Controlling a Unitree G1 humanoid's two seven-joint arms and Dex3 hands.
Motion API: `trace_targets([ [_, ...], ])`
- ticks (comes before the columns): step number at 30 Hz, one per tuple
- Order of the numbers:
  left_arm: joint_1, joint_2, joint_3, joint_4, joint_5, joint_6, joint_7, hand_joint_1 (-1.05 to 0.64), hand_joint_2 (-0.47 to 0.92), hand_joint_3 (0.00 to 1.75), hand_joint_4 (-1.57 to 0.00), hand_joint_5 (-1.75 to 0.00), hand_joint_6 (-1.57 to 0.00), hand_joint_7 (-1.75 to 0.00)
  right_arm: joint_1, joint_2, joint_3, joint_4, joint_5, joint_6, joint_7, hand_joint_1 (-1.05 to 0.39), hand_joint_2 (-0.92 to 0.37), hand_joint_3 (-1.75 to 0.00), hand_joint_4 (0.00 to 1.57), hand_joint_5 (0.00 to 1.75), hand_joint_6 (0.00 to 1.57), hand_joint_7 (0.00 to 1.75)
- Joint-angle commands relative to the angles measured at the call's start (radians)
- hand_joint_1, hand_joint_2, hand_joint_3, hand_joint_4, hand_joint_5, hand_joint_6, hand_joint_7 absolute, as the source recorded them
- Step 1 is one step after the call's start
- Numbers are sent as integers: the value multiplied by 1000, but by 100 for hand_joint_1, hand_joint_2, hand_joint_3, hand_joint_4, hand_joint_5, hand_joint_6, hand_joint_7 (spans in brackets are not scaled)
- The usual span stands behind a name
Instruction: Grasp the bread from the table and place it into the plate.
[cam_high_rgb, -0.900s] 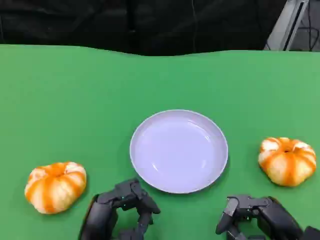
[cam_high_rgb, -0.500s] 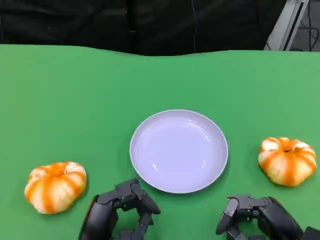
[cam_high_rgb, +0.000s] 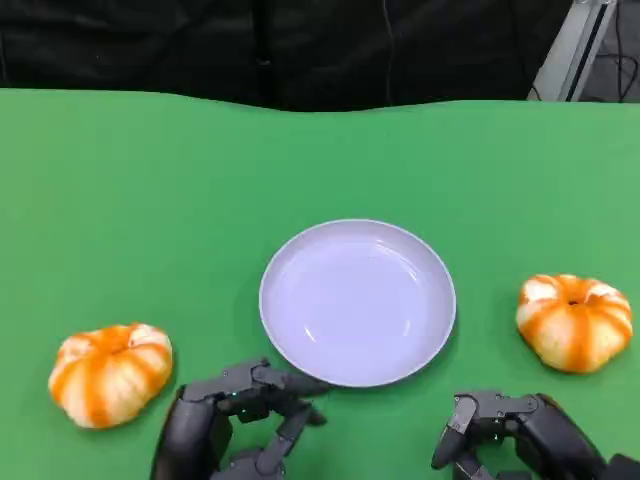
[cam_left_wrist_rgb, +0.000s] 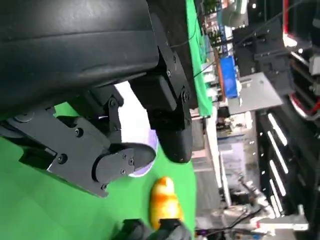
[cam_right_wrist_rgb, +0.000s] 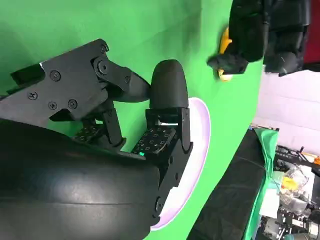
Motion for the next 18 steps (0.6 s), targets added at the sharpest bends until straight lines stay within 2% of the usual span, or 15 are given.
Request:
trace_targets([
  [1, 34, 8, -19, -107, -110, 64, -84, -17, 91, 23, -94, -1, -84, 0, -5, -13, -10, -1, 13, -7, 7, -13, -66, -89, 83, 146, 87, 112],
  [3, 37, 7, -21, -127, -139, 70, -114, -21, 92, 19, -82, 0, -72, 0, -5, -14, -10, 2, 14, -8, 9, -14, -65, -89, 82, 146, 87, 112],
  [6, 39, 15, -20, -151, -151, 79, -142, -24, 92, 17, -76, 0, -66, 0, -6, -14, -11, 3, 14, -6, 9, -14, -65, -90, 82, 146, 87, 112],
  [7, 39, 22, -20, -161, -149, 81, -150, -36, 92, 18, -62, 0, -50, 0, -6, -14, -11, 3, 15, -5, 9, -14, -65, -90, 82, 146, 87, 111],
  [10, 45, 45, -12, -204, -122, 94, -150, -51, 92, 20, -46, 0, -34, 0, -5, -14, -11, -2, 11, -3, 5, -14, -65, -90, 82, 146, 87, 111],
  [13, 56, 66, 7, -255, -69, 101, -118, -64, 92, 26, -37, 0, -27, 0, -4, -13, -11, -5, 8, -3, 2, -13, -66, -89, 82, 147, 87, 110],
  [15, 61, 75, 14, -281, -60, 113, -111, -66, 92, 28, -36, 0, -26, 0, -4, -13, -11, -5, 9, -2, 3, -13, -66, -89, 82, 147, 88, 110],
  [18, 65, 129, 70, -364, 44, 125, -54, -70, 92, 32, -30, 0, -26, 0, -3, -15, -11, -2, 9, -6, 5, -13, -66, -88, 82, 146, 88, 110],
])
